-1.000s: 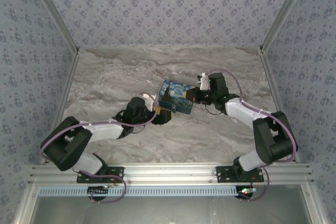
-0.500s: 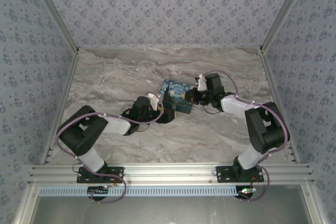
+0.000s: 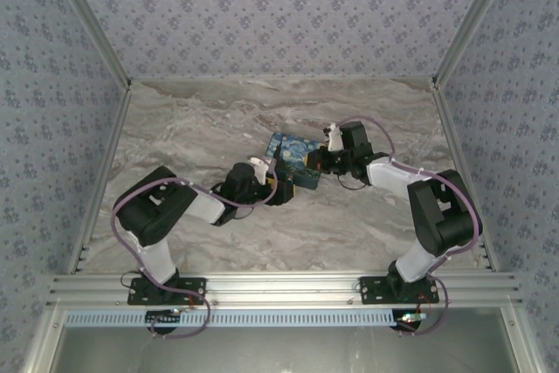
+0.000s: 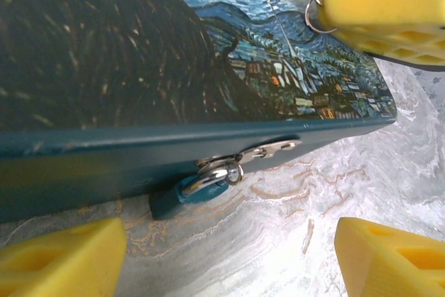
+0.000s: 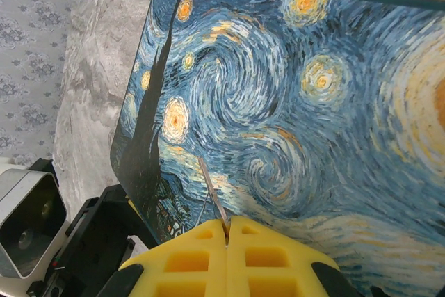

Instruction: Unlock the padlock with the key

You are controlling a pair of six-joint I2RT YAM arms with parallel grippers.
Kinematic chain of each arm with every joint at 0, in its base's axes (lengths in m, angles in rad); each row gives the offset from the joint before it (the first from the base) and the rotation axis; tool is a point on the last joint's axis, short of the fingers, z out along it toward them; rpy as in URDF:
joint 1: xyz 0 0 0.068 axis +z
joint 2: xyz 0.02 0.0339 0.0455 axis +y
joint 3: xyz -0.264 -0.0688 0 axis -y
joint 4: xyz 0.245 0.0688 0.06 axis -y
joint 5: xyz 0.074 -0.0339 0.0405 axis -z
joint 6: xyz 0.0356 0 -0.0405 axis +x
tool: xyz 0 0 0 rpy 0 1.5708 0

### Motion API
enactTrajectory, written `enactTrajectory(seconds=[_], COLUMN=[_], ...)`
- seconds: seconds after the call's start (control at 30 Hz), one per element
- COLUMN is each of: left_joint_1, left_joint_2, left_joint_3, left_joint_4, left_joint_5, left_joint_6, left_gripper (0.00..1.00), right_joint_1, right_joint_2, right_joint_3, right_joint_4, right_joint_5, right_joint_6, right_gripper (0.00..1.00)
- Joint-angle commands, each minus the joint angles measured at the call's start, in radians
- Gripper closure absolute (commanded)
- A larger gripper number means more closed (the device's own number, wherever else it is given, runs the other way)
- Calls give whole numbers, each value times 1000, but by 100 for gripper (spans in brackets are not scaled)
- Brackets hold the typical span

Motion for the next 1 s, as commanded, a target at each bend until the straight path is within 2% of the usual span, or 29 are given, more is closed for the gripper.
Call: enactTrajectory(seconds=[0.0,0.13,0.5,0.97], left_joint_1=[-12,-16,-37,-49], left_joint_2=[38,60,99,130], left_joint_3=[23,27,105,140], left_joint_4=[45,53,-36,-83], left_joint_5=[-32,-72,-78,-132], left_joint_6=[2,4,40,11], left_gripper=[23,24,29,50], right_joint_1=[6,6,6,7], right_joint_2=[20,20,20,15], right_joint_3=[1,8,5,1], right_joint_4=[-78,-84,-82,-73], right_joint_5=[45,47,45,38], right_joint_6=[-29,-37,-41,-40], right_gripper=[100,100,100,100])
